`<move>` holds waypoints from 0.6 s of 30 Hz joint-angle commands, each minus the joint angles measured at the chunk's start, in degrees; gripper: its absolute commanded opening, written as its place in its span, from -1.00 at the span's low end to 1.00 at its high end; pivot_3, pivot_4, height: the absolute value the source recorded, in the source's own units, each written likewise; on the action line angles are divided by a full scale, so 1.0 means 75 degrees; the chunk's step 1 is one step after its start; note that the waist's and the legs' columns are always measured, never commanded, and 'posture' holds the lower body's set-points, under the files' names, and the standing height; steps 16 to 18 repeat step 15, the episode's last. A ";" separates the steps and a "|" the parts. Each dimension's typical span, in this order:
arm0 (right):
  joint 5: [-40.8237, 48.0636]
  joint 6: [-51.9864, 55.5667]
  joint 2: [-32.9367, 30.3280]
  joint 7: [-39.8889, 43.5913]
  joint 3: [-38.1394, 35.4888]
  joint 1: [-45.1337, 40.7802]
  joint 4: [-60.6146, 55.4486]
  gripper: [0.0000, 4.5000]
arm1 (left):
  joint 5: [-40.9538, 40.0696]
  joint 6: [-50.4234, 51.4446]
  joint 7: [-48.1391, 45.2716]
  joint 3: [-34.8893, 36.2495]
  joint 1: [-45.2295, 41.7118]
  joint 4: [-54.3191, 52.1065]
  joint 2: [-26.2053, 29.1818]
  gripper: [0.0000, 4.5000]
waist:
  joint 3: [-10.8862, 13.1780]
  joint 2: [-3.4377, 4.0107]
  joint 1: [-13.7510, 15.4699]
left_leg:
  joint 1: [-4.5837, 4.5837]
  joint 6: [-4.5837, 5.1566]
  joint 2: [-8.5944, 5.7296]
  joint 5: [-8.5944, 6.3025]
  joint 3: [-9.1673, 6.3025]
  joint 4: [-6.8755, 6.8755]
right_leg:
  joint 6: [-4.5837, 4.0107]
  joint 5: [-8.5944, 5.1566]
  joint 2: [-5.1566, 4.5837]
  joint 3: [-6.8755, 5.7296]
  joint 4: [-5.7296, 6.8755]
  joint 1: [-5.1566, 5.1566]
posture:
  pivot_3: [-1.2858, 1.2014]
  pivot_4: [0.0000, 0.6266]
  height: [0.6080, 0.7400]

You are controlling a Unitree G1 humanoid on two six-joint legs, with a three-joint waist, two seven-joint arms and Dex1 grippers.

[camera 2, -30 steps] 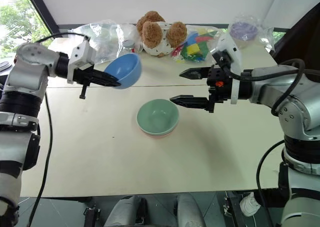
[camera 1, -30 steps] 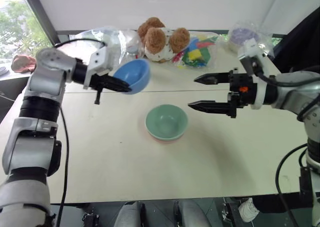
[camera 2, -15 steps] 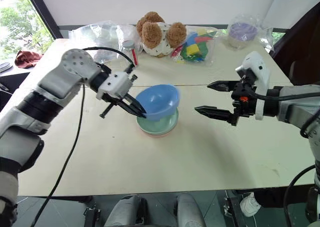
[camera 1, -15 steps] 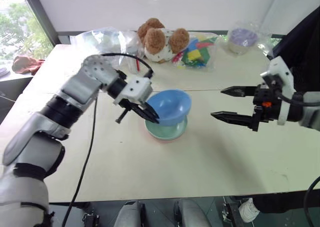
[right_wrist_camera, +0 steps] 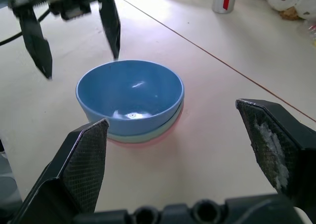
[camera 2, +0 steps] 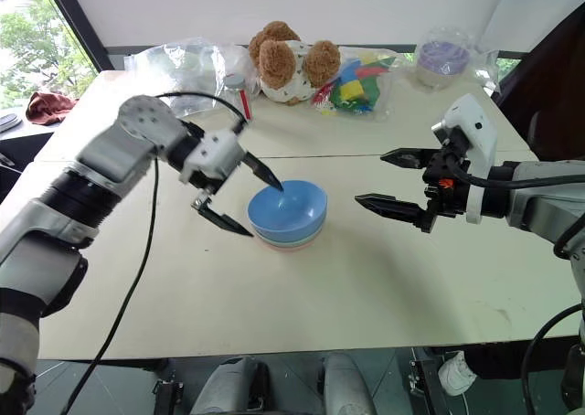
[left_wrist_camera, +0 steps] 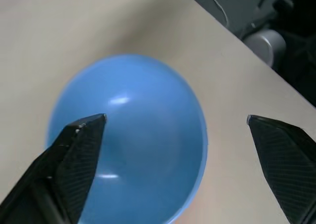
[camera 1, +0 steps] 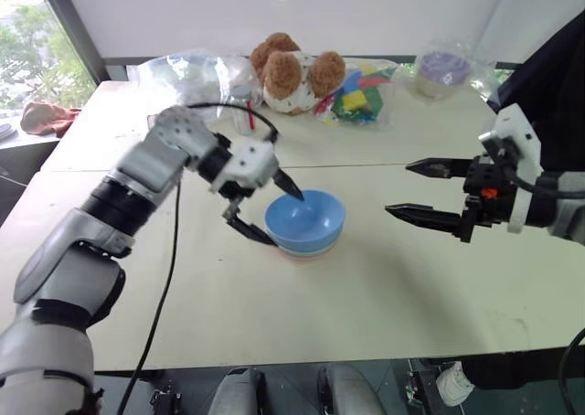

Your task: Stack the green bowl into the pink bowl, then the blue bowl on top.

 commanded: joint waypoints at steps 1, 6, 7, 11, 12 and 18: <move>-0.0107 -0.0265 -0.0259 0.0123 0.0012 -0.0007 -0.0008 1.00 | -0.0206 0.0849 0.0175 0.1167 -0.0121 -0.0125 0.0396 0.98 | 0.0000 0.0000 -0.0011 | 0.0001 0.0000 0.0001 0.0000 0.0000 -0.0001 | 0.0000 0.0000 0.0001 0.0000 0.0000 0.0000 | 0.03 -0.52 1.00; -0.0214 -0.0504 -0.0341 0.0357 0.0237 0.0134 0.0040 1.00 | -0.0536 0.2358 0.1040 0.2761 0.1260 -0.1146 0.1461 0.98 | -0.0002 0.0003 -0.0053 | 0.0004 0.0002 0.0004 -0.0001 -0.0001 -0.0005 | 0.0001 -0.0001 -0.0009 0.0005 0.0000 0.0000 | 0.03 -0.52 1.00; -0.0224 -0.0547 -0.0350 0.0400 0.0279 0.0132 0.0069 1.00 | -0.0566 0.2551 0.1245 0.3020 0.1636 -0.1416 0.1625 0.98 | -0.0002 0.0003 -0.0047 | 0.0007 0.0002 0.0006 -0.0001 -0.0003 -0.0006 | 0.0001 -0.0001 -0.0008 0.0009 0.0002 0.0000 | 0.03 -0.52 1.00; -0.0256 -0.0708 -0.0399 0.0694 0.0524 0.0069 0.0194 1.00 | -0.0844 0.3232 0.2091 0.4207 0.3332 -0.2624 0.2059 0.98 | -0.0002 0.0003 0.0021 | 0.0006 -0.0002 0.0006 0.0001 -0.0006 -0.0001 | 0.0001 -0.0001 -0.0020 0.0004 0.0003 0.0003 | 0.03 -0.52 1.00; -0.0298 -0.0765 -0.0412 0.0766 0.0602 0.0051 0.0223 1.00 | -0.0976 0.3440 0.2252 0.4440 0.3643 -0.2890 0.2087 0.98 | -0.0002 0.0001 0.0034 | 0.0006 -0.0002 0.0004 0.0001 -0.0007 0.0001 | 0.0001 -0.0001 -0.0025 0.0002 0.0003 0.0007 | 0.03 -0.52 1.00; -0.0458 -0.0942 -0.0406 0.0879 0.0804 -0.0007 0.0364 1.00 | -0.1316 0.3922 0.2619 0.5023 0.4478 -0.3545 0.2090 0.98 | -0.0003 -0.0001 0.0059 | 0.0006 -0.0002 0.0000 0.0001 -0.0009 0.0004 | 0.0001 -0.0001 -0.0035 -0.0002 -0.0002 0.0014 | 0.03 -0.52 1.00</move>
